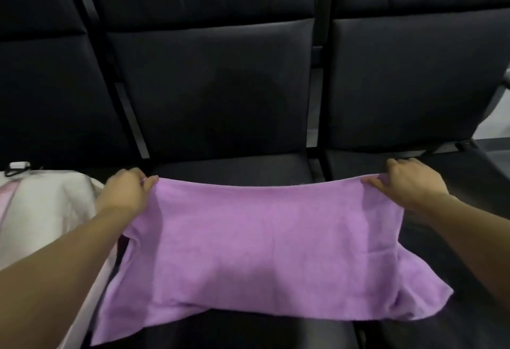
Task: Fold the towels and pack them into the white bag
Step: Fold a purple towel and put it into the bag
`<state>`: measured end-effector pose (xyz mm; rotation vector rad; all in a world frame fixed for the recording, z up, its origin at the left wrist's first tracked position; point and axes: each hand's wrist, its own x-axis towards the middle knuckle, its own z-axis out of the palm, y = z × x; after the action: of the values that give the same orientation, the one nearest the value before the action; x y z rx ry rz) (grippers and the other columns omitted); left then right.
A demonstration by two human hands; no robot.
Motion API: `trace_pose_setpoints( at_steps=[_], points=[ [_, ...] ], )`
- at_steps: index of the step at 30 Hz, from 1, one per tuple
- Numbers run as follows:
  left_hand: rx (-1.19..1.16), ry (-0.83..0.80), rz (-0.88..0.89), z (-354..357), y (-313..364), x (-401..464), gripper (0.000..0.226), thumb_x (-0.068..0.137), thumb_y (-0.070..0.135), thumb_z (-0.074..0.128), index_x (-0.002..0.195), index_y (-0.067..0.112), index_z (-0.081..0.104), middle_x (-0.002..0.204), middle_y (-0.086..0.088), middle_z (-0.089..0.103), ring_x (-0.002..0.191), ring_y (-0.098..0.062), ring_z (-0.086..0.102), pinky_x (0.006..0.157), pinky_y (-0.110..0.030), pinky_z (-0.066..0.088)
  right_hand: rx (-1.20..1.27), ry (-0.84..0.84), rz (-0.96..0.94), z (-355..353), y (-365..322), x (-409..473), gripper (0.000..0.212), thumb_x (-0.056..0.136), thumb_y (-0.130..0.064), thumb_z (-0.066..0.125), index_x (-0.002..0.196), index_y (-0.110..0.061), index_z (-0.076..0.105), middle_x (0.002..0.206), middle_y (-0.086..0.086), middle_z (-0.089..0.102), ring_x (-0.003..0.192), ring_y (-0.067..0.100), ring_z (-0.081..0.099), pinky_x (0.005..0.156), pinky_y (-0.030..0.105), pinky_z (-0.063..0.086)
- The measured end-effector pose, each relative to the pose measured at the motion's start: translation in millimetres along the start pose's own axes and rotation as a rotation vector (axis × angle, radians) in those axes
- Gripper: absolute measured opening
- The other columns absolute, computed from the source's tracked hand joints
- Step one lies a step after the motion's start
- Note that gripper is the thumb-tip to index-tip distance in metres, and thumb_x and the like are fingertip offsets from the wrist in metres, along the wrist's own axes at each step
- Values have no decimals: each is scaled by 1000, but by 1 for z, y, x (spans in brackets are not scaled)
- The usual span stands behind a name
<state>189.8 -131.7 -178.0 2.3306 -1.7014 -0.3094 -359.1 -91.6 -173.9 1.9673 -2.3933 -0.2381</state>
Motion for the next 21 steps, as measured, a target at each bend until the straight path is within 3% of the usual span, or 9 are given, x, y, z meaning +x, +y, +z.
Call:
trace_pose_setpoints(
  at_steps=[3, 6, 9, 12, 14, 15, 17, 19, 21],
  points=[
    [-36, 52, -1, 28, 10, 17, 40, 99, 37, 62, 121, 5, 64, 128, -24, 51, 122, -44, 47, 102, -51, 42, 149, 39, 16, 21, -5, 25, 57, 94, -62, 49, 120, -10, 51, 124, 13, 53, 122, 35, 49, 92, 48, 50],
    [-65, 60, 45, 57, 19, 13, 56, 99, 37, 62, 144, 7, 47, 154, -22, 28, 141, -42, 25, 116, -53, 28, 262, 37, 30, 38, -12, 28, 62, 98, -54, 49, 145, -16, 37, 152, 7, 33, 143, 30, 32, 98, 53, 46],
    [-48, 50, 123, 86, 32, -10, 55, 99, 39, 57, 143, 7, 48, 152, -21, 34, 138, -42, 32, 115, -53, 29, 263, 63, 26, 61, -19, 11, 55, 101, -48, 44, 143, -13, 44, 156, 11, 34, 144, 31, 33, 106, 52, 41],
    [-85, 20, 130, 106, 58, -56, 50, 99, 44, 54, 136, 12, 55, 138, -17, 48, 124, -41, 43, 105, -53, 39, 305, 149, 23, 77, -21, -19, 47, 100, -42, 46, 133, -9, 55, 147, 15, 46, 135, 36, 45, 105, 54, 43],
    [-79, -53, 158, 118, 75, -89, 61, 97, 59, 43, 140, 17, 53, 140, -14, 49, 128, -39, 44, 109, -53, 38, 352, 137, 21, 86, -18, -41, 50, 100, -45, 41, 131, -10, 57, 144, 13, 49, 131, 35, 47, 105, 52, 44],
    [-32, -133, 160, 125, 80, -104, 69, 96, 66, 34, 148, 23, 45, 150, -12, 41, 139, -36, 36, 116, -54, 29, 359, 68, 17, 91, -15, -51, 54, 100, -49, 36, 137, -13, 53, 148, 11, 45, 136, 33, 44, 110, 50, 40],
    [103, -292, 156, 143, 81, -121, 79, 94, 77, 20, 161, 36, 10, 170, -3, 2, 156, -30, 1, 123, -58, 3, 304, -128, -6, 106, -6, -67, 63, 102, -57, 25, 154, -23, 34, 164, 5, 24, 152, 27, 21, 124, 43, 21],
    [181, -352, 159, 151, 78, -120, 83, 90, 82, 13, 158, 43, -14, 167, 5, -25, 155, -27, -21, 122, -61, -9, 284, -274, 29, 121, 3, -75, 67, 101, -61, 16, 161, -32, 9, 169, 0, 1, 156, 23, 1, 127, 42, 7],
    [200, -355, 178, 153, 78, -109, 84, 89, 83, 11, 157, 44, -19, 164, 7, -32, 153, -26, -26, 120, -63, -12, 314, -315, 102, 131, 7, -75, 68, 99, -62, 11, 160, -35, -3, 169, -1, -10, 156, 25, -4, 126, 44, 3]
  ],
)
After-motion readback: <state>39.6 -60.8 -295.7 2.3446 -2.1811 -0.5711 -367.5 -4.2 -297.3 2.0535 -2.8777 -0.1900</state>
